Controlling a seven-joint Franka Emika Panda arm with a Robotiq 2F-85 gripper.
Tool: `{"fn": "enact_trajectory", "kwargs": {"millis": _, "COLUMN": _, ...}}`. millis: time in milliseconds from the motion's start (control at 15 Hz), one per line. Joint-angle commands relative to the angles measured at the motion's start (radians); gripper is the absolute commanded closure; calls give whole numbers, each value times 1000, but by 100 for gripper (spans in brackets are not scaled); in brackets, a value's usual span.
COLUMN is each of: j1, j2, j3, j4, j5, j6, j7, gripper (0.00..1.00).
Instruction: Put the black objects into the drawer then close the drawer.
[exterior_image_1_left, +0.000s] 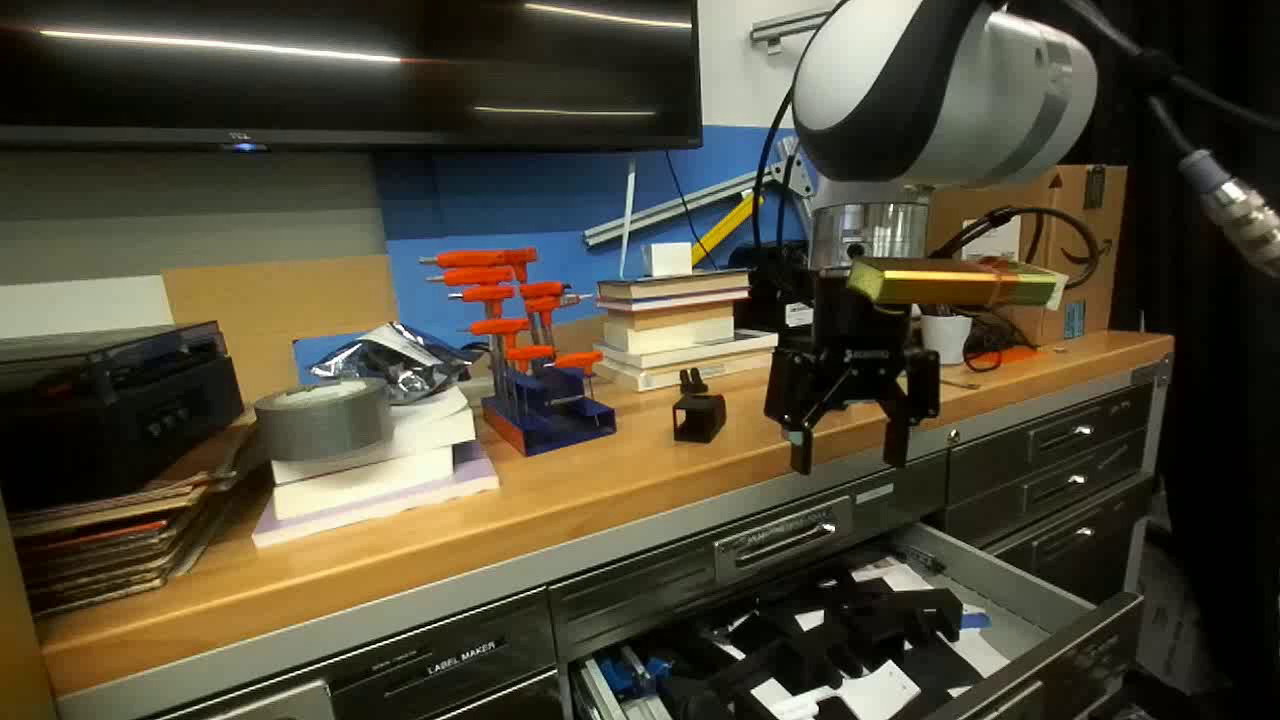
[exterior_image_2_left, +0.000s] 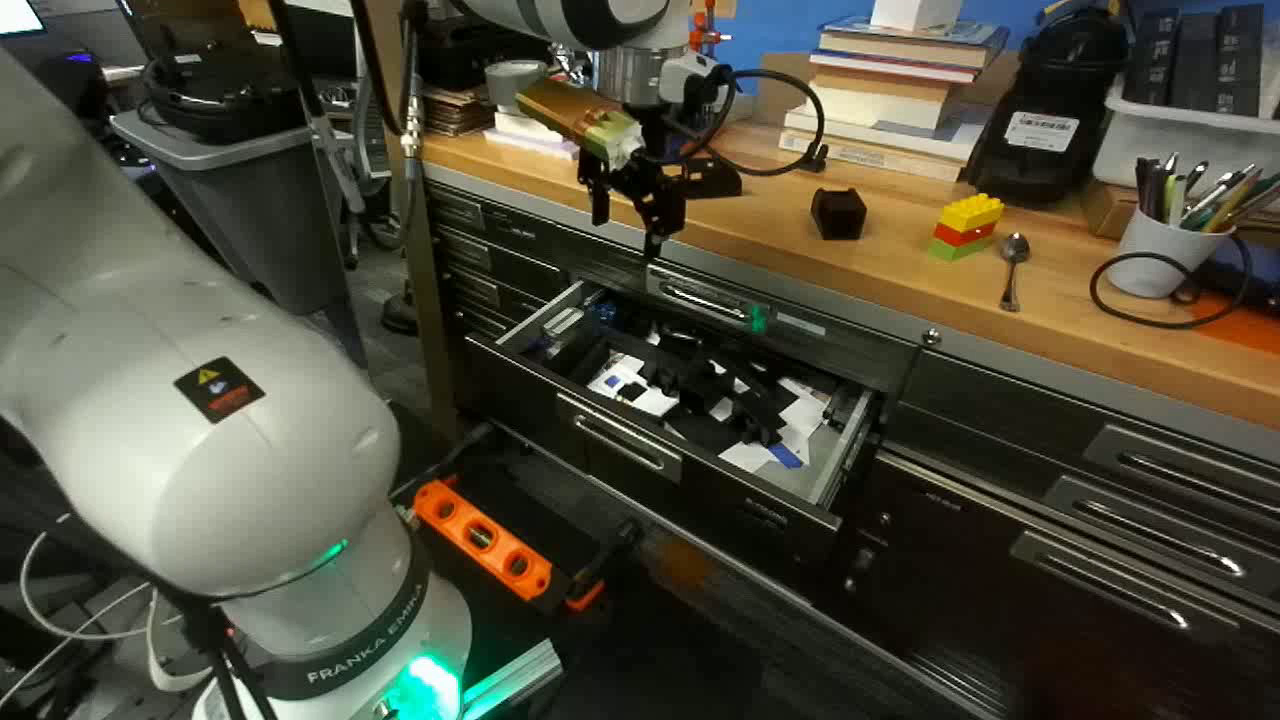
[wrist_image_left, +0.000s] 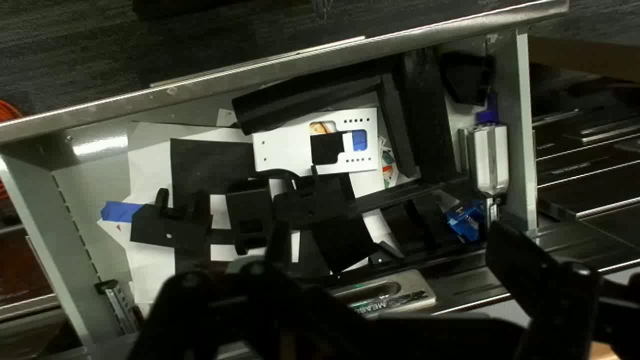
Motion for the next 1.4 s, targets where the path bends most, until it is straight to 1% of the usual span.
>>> {"fn": "enact_trajectory", "kwargs": {"millis": 0, "j1": 0, "j2": 0, "j3": 0, "j4": 6, "j5": 0, "j6": -2, "j7": 0, "gripper": 0}}
{"fn": "enact_trajectory", "kwargs": {"millis": 333, "j1": 0, "j2": -1, "j3": 0, "j4": 20, "j5": 0, "j6": -2, "j7": 0, "gripper": 0}}
{"fn": "enact_trajectory", "kwargs": {"millis": 400, "j1": -6, "j2": 4, "j3": 3, "j4": 24, "j5": -16, "j6": 0, "j7": 10, "gripper": 0}}
{"fn": "enact_trajectory", "kwargs": {"millis": 533, "j1": -24, "j2": 19, "j3": 10, "j4": 42, "j5": -98, "j6": -12, "j7": 12, "gripper": 0}}
{"fn": "enact_trajectory", "kwargs": {"millis": 800, "j1": -57, "j2": 41, "j3": -1, "j4": 111, "j5": -269, "j6": -49, "j7": -19, "gripper": 0}}
{"fn": "enact_trajectory", "kwargs": {"millis": 933, "j1": -67, "j2": 59, "j3": -8, "j4": 141, "j5": -346, "j6": -25, "j7": -52, "gripper": 0}}
{"fn": "enact_trajectory", "kwargs": {"millis": 1067, "j1": -74, "j2": 89, "j3": -25, "j4": 168, "j5": -398, "j6": 17, "j7": -110, "gripper": 0}}
{"fn": "enact_trajectory", "kwargs": {"millis": 1333, "j1": -87, "j2": 160, "j3": -82, "j4": 209, "j5": -435, "j6": 138, "j7": -286, "gripper": 0}}
